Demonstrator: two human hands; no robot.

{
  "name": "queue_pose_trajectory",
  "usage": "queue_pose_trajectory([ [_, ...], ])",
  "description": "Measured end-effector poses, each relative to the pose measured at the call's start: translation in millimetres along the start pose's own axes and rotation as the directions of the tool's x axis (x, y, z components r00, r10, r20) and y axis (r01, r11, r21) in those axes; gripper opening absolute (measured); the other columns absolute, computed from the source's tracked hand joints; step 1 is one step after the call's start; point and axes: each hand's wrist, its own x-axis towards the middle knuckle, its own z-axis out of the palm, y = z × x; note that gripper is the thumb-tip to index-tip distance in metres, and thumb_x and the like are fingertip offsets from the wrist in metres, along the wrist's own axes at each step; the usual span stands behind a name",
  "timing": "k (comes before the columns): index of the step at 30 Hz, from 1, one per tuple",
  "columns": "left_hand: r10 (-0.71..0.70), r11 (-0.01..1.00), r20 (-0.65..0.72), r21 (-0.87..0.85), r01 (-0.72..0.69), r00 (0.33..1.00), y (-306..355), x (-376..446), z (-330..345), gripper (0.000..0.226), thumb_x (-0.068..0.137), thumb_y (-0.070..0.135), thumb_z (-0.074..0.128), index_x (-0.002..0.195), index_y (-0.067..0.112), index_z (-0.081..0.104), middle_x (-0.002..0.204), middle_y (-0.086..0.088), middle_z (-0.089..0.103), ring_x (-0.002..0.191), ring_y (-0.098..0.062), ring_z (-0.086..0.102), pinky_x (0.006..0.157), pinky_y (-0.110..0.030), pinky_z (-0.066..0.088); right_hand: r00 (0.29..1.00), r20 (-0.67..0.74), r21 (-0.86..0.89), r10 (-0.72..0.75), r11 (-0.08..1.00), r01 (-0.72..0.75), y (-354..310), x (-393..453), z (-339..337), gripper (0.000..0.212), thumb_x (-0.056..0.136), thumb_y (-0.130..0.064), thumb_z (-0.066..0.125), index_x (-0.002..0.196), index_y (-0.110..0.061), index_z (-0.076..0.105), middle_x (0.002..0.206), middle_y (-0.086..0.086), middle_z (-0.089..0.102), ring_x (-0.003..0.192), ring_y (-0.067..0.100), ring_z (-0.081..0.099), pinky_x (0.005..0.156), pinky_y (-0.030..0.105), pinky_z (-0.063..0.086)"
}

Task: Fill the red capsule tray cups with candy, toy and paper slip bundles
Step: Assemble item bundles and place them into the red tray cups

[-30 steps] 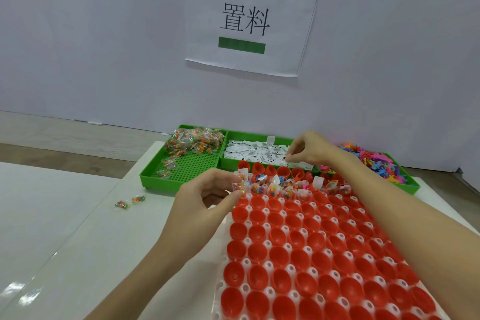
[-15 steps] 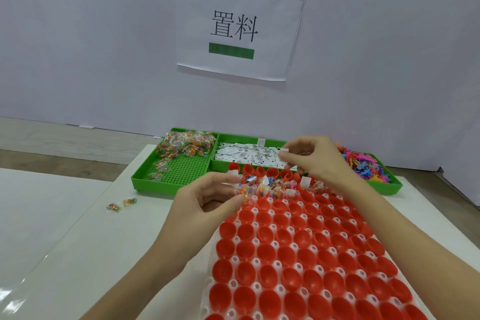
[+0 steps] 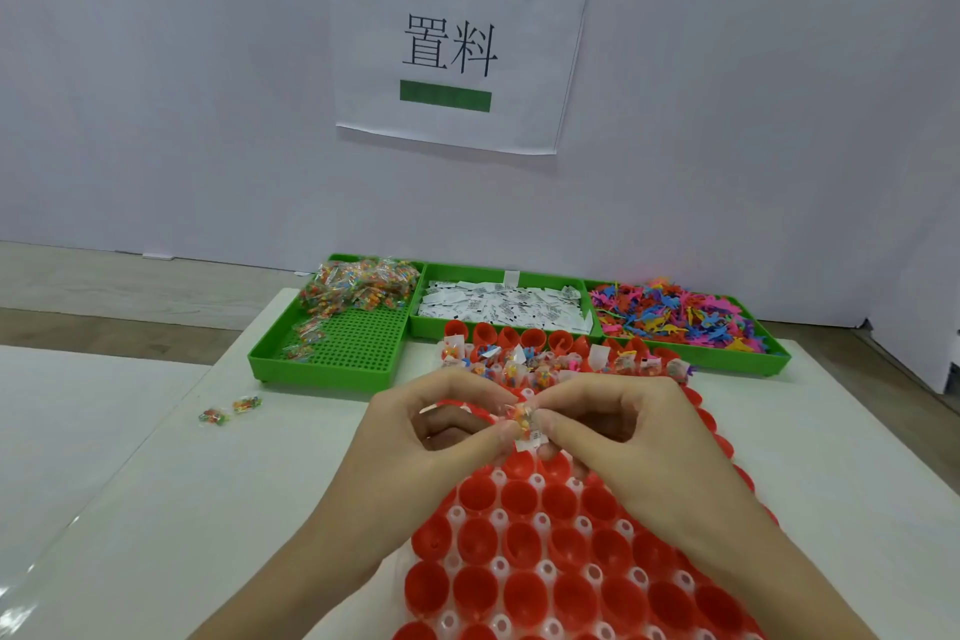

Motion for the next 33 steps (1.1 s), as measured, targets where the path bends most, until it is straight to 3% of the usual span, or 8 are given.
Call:
queue_pose_trajectory([
  [7,-0.042,0.999,-0.015,0.005,0.042,0.999,-2.5,3.2,-2.1,0.028,0.072,0.019,0.087,0.098,0.021,0.079,0.088,-0.008,0.076,0.076,-0.022,0.074,0.073,-0.026,0.061,0.999,-0.028,-0.028,-0.018,0.999,0.017,4.4,-3.5,7.5,0.014,0.092,-0.019,0.074,0.093,-0.031,0.081,0.087,-0.01,0.078,0.083,0.009,0.074,0.074,0.021,0.058],
  [12,-0.075,0.994,0.0,0.076,0.075,0.997,-4.6,3.5,-4.0,0.02,0.073,0.024,0.087,0.092,0.021,0.082,0.087,-0.003,0.079,0.083,-0.016,0.075,0.073,-0.018,0.057,0.999,0.051,-0.082,0.006,0.997,-0.002,2.0,-2.5,-0.1,0.024,0.096,-0.013,0.069,0.098,-0.033,0.081,0.088,-0.01,0.077,0.083,0.009,0.074,0.074,0.02,0.058],
  [18,-0.094,0.993,-0.009,0.067,0.094,0.996,-2.8,3.8,-7.3,0.015,0.077,0.012,0.086,0.09,0.017,0.08,0.083,-0.005,0.078,0.08,-0.017,0.075,0.069,-0.014,0.053,0.991,-0.129,-0.26,0.037,0.963,-0.07,7.6,31.6,-40.6,0.023,0.096,-0.012,0.067,0.093,-0.031,0.079,0.083,-0.013,0.077,0.076,0.003,0.073,0.068,0.016,0.056],
  [22,-0.071,0.996,-0.016,0.057,0.072,0.997,-1.8,4.8,-7.0,0.013,0.077,0.009,0.085,0.087,0.016,0.08,0.08,-0.005,0.076,0.074,-0.009,0.071,0.067,-0.012,0.051,0.962,-0.245,-0.459,0.124,0.859,-0.228,42.9,86.4,-82.0,0.019,0.097,-0.008,0.064,0.094,-0.021,0.078,0.083,-0.004,0.076,0.071,0.007,0.072,0.055,0.012,0.048],
  [26,-0.075,0.995,-0.028,0.058,0.076,0.997,-3.0,5.8,-8.7,0.013,0.077,0.008,0.084,0.086,0.017,0.08,0.081,-0.005,0.077,0.075,-0.01,0.072,0.068,-0.013,0.053,0.94,-0.313,-0.656,0.136,0.685,-0.317,91.3,129.4,-115.2,0.025,0.096,0.002,0.059,0.097,-0.015,0.078,0.108,0.013,0.075,0.092,0.025,0.07,0.077,0.025,0.048],
  [30,-0.077,0.995,-0.042,0.06,0.08,0.996,-2.8,7.2,-10.9,0.013,0.078,0.007,0.084,0.086,0.017,0.08,0.083,-0.007,0.077,0.075,-0.012,0.072,0.068,-0.015,0.054,0.979,-0.174,-0.834,0.109,0.512,-0.205,121.3,144.6,-130.1,0.032,0.095,0.003,0.06,0.114,-0.016,0.077,0.12,0.012,0.072,0.099,0.026,0.067,0.086,0.032,0.05],
  [33,-0.077,0.995,-0.044,0.063,0.079,0.996,-2.3,7.3,-11.6,0.013,0.078,0.008,0.084,0.087,0.016,0.08,0.083,-0.007,0.077,0.075,-0.012,0.072,0.067,-0.014,0.054,0.991,-0.104,-0.891,0.086,0.434,-0.131,130.6,150.7,-133.1,0.019,0.092,-0.01,0.072,0.108,-0.017,0.079,0.116,0.008,0.073,0.102,0.025,0.069,0.092,0.039,0.055],
])
